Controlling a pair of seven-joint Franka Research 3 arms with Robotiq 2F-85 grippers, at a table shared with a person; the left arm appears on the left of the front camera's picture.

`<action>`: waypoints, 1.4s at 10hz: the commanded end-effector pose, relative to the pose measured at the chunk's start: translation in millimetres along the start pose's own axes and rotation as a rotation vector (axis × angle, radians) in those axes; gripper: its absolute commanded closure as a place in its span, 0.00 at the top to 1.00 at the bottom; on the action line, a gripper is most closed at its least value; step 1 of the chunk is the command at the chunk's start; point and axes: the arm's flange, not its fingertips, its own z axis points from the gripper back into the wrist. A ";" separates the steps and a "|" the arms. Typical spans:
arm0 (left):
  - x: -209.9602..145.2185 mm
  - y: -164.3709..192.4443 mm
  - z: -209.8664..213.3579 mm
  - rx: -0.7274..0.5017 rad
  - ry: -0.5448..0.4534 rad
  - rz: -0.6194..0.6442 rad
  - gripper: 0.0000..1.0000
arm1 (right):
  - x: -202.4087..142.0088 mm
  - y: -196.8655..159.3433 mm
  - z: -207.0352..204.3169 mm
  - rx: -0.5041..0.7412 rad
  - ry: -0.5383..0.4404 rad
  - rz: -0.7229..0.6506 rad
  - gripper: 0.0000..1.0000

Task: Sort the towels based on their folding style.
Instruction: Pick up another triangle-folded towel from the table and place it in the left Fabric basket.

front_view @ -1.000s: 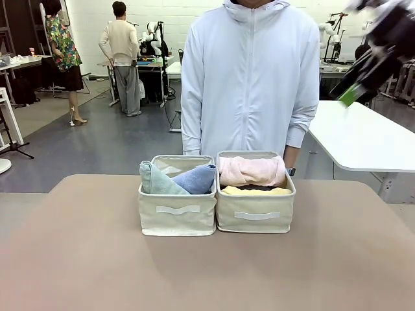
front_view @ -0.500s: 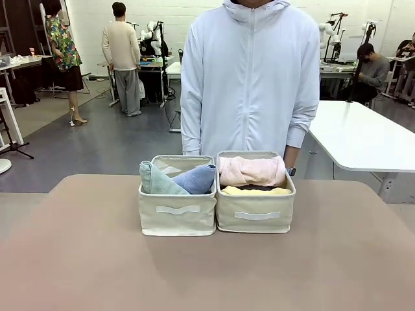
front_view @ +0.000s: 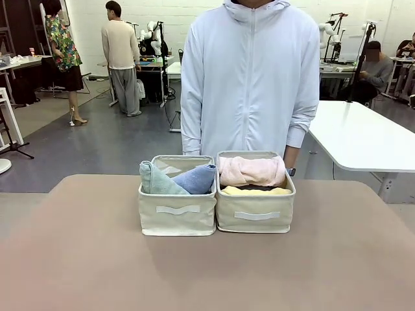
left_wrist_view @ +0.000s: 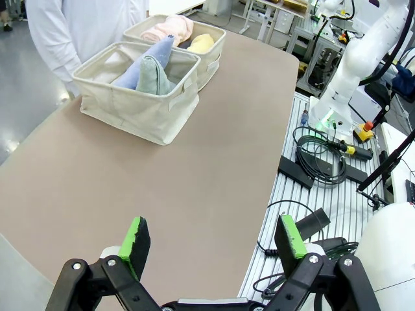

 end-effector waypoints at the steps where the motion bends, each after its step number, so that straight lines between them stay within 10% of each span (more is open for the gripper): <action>1: -1.1 -0.1 0.5 0.001 -0.017 -0.024 1.00 | 18.7 -5.3 -9.1 -0.115 -0.046 -0.033 1.00; 14: -1.1 -0.1 0.5 0.001 -0.017 -0.024 1.00 | 0.0 0.0 0.0 0.000 0.000 0.000 1.00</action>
